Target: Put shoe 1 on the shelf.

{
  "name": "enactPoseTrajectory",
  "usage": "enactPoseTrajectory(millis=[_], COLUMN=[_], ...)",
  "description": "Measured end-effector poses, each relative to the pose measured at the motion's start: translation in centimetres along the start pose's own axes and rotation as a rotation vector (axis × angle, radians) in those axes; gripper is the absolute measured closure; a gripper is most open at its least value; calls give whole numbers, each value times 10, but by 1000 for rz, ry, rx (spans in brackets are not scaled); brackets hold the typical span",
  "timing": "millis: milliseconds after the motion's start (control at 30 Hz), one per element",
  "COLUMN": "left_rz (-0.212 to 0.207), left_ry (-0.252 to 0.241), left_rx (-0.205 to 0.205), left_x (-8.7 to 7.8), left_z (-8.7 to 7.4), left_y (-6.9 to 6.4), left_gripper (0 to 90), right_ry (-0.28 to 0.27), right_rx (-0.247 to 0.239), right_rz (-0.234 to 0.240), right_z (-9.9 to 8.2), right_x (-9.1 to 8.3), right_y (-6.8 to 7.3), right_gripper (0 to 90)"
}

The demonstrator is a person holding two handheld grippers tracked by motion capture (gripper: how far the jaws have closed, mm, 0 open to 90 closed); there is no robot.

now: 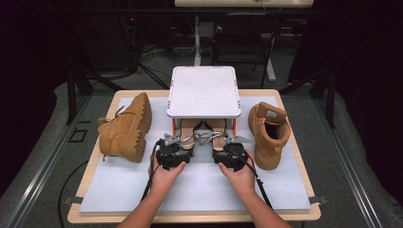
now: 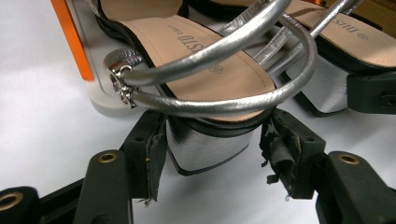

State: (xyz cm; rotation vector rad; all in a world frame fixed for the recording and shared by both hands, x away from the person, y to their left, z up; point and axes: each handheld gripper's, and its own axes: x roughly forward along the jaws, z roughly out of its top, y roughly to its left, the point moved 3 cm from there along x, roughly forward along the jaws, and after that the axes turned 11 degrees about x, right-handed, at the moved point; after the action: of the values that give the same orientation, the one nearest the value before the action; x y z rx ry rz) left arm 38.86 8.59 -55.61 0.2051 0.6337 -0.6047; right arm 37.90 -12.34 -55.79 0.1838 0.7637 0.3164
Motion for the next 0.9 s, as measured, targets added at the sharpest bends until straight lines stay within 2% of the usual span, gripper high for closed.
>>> enactPoseTrajectory(millis=[233, 433, 700, 900], left_rz=[-4, -1, 20, 17], left_ry=[1, 7, 5, -1], left_rx=[-19, -20, -3, -3], left_x=[5, 13, 25, 29], left_z=[10, 16, 16, 18], left_y=[7, 13, 17, 21], left_gripper=[423, 423, 423, 423], right_ry=[-10, -10, -14, -18], right_rx=[9, 10, -10, -14], right_rz=[-13, -21, -24, -36], right_z=[13, 19, 25, 28], right_x=[3, 10, 22, 28], right_y=[0, 1, -1, -2], right_gripper=[421, 422, 422, 422])
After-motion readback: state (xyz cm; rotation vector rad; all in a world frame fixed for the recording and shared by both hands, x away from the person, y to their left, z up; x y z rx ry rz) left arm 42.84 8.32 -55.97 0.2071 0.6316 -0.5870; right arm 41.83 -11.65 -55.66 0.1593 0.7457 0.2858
